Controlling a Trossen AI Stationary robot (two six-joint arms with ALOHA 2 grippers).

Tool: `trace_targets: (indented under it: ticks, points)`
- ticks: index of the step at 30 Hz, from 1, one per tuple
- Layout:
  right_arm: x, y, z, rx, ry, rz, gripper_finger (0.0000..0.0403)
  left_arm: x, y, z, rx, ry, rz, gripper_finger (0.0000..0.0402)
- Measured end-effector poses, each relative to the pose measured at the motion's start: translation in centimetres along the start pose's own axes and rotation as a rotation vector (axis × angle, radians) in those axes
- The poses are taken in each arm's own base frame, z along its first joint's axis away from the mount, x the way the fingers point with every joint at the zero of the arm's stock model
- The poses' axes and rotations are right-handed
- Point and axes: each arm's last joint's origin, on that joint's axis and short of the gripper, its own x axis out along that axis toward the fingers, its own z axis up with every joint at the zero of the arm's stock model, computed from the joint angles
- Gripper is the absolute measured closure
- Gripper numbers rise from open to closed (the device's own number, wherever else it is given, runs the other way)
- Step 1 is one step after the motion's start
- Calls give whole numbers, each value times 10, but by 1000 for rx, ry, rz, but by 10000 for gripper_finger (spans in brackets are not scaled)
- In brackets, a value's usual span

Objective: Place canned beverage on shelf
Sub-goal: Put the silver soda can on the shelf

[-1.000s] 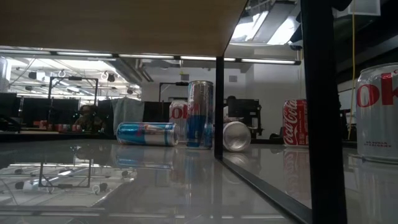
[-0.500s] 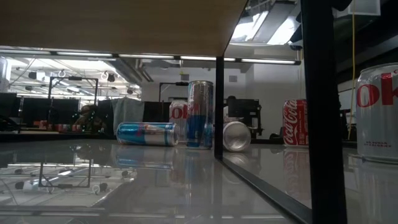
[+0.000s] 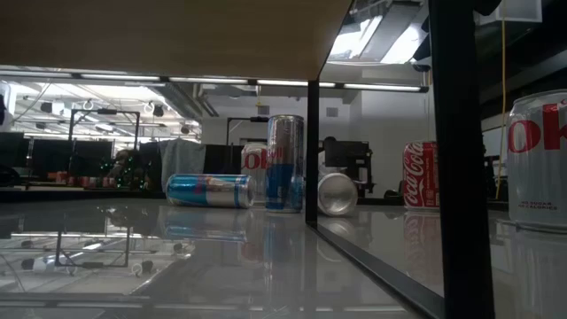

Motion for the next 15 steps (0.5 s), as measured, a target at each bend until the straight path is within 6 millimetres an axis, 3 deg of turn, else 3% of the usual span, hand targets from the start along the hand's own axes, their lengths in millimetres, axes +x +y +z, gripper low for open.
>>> trace_targets:
  ticks: [7,15]
  points:
    - [0,-1,1,6,-17,-33,35,17,56,23,136,-101,183,59]
    - [0,-2,2,14,-37,-72,35,70,122,37,88,-53,302,59]
